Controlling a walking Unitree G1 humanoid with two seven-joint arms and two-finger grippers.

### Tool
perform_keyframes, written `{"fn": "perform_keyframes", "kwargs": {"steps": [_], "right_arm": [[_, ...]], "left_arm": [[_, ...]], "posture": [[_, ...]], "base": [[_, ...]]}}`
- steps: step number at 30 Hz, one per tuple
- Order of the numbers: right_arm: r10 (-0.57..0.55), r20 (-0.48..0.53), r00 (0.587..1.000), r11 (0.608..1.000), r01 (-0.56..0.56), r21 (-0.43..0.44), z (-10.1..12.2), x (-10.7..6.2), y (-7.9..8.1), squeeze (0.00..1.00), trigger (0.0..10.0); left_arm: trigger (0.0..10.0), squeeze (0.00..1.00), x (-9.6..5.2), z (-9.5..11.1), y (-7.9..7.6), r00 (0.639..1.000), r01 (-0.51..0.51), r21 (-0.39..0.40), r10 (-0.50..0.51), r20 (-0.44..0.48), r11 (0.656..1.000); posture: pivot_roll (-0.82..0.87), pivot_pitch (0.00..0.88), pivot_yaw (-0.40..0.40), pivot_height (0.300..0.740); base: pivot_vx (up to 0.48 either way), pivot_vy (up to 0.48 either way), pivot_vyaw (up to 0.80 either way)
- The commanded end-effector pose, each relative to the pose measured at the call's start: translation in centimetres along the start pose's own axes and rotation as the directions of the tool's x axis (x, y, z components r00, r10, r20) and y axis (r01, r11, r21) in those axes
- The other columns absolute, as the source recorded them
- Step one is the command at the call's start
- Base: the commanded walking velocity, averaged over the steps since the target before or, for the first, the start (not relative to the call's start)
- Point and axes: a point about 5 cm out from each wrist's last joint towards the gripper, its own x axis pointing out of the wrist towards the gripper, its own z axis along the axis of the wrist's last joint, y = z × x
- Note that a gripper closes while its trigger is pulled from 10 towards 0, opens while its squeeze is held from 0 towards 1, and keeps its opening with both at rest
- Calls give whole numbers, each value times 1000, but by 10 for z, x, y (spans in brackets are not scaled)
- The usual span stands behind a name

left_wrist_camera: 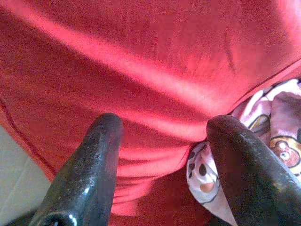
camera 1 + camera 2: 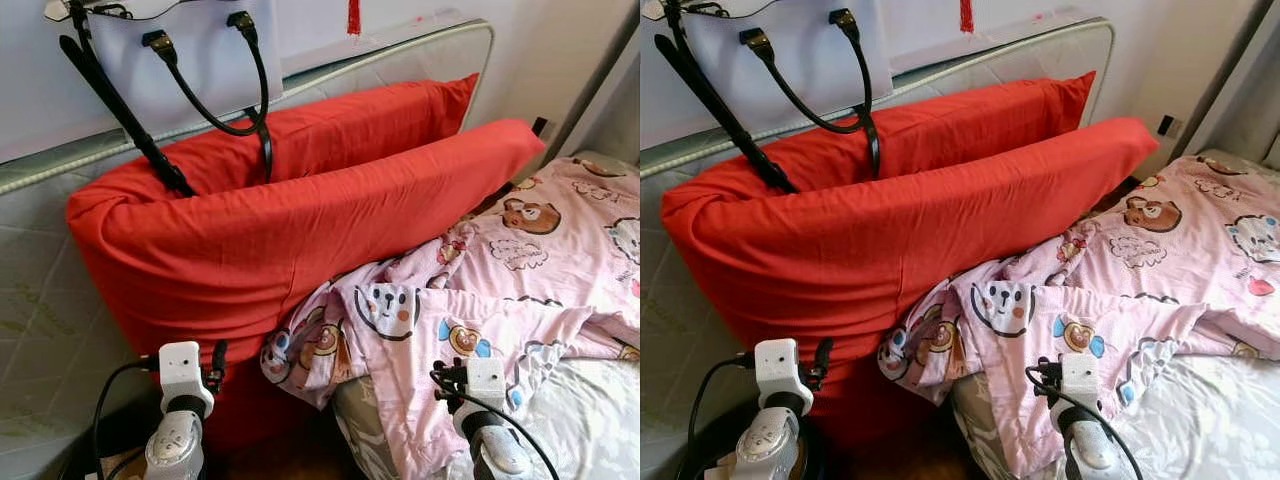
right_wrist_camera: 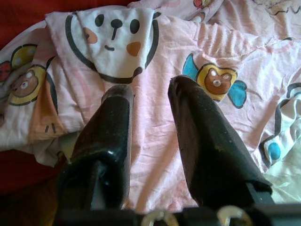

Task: Clean up the room

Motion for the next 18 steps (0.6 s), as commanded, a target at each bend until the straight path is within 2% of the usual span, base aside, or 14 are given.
{"fn": "perform_keyframes", "kwargs": {"steps": [1, 5, 16, 18], "right_arm": [[3, -32, 999, 1000, -3, -1, -5, -1, 2, 0, 10000], [16, -13, 1000, 1000, -16, -1, -4, -2, 4, 0, 10000], [29, -14, 999, 1000, -29, -2, -2, 1, 9, 0, 10000], [20, -75, 997, 1000, -21, -15, -5, 3, 11, 0, 10000]], "left_arm": [[10000, 0, -3, -4, 1, 1000, -3, -7, 2, -21, 1000], [10000, 0, -5, -6, 2, 999, 2, -2, -2, -33, 1000], [10000, 0, 2, 2, 4, 1000, 2, 5, -2, -18, 1000], [10000, 0, 2, 3, 5, 1000, 4, 8, -4, -18, 1000]], "posture": [[-120, 61, 13, 705], [-120, 71, 15, 680], [-107, 122, 14, 680], [-105, 131, 19, 680]], "base": [[0, 0, 0], [0, 0, 0], [0, 0, 0], [0, 0, 0]]}}
